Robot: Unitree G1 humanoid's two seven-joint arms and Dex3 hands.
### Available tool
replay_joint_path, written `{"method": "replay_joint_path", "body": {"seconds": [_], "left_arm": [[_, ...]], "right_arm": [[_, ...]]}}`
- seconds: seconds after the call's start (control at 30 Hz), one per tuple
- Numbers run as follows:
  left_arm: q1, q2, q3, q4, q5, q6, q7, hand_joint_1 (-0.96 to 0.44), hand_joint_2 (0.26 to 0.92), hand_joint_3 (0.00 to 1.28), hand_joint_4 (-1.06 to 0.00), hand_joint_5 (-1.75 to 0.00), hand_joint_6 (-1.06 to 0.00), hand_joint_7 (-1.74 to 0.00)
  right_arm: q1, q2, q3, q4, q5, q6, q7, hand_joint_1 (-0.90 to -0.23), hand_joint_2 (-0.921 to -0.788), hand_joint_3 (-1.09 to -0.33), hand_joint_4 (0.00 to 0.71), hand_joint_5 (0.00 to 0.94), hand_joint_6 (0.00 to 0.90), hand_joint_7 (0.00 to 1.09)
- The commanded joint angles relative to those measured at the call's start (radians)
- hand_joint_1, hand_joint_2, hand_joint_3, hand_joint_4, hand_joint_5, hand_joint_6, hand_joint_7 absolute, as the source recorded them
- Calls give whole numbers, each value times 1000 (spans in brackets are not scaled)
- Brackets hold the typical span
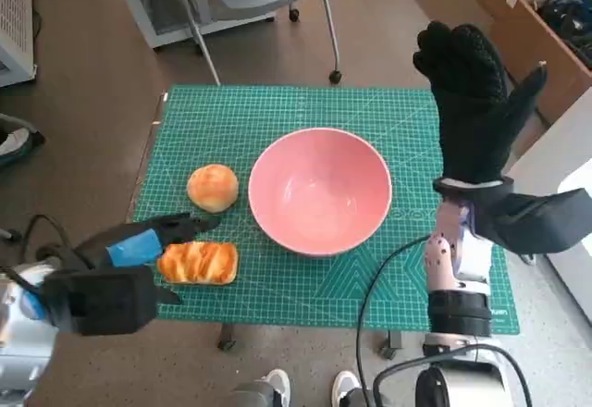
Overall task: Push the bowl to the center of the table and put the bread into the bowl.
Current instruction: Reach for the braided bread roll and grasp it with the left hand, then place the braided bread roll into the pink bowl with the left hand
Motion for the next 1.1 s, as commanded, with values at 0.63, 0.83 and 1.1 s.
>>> {"method": "replay_joint_path", "body": {"seconds": [0.63, 0.83, 1.1], "left_arm": [[-86, -150, -159, 288, 249, -112, 191, 9, 836, 20, -549, -88, -597, -106], [-77, -134, -174, 319, 310, -196, 243, 40, 911, 93, -665, -1160, -602, -898], [-79, -105, -120, 295, 273, -281, 222, 5, 914, 68, -709, -1149, -633, -1149]], "right_arm": [[34, -15, -1, -39, 4, 27, 17, -513, -921, -544, 375, 1, 253, 437], [39, -16, -2, -48, 6, 32, 16, -512, -921, -547, 376, 1, 251, 436], [50, -10, 0, -60, 9, 34, 15, -508, -921, -550, 382, 4, 258, 442]]}}
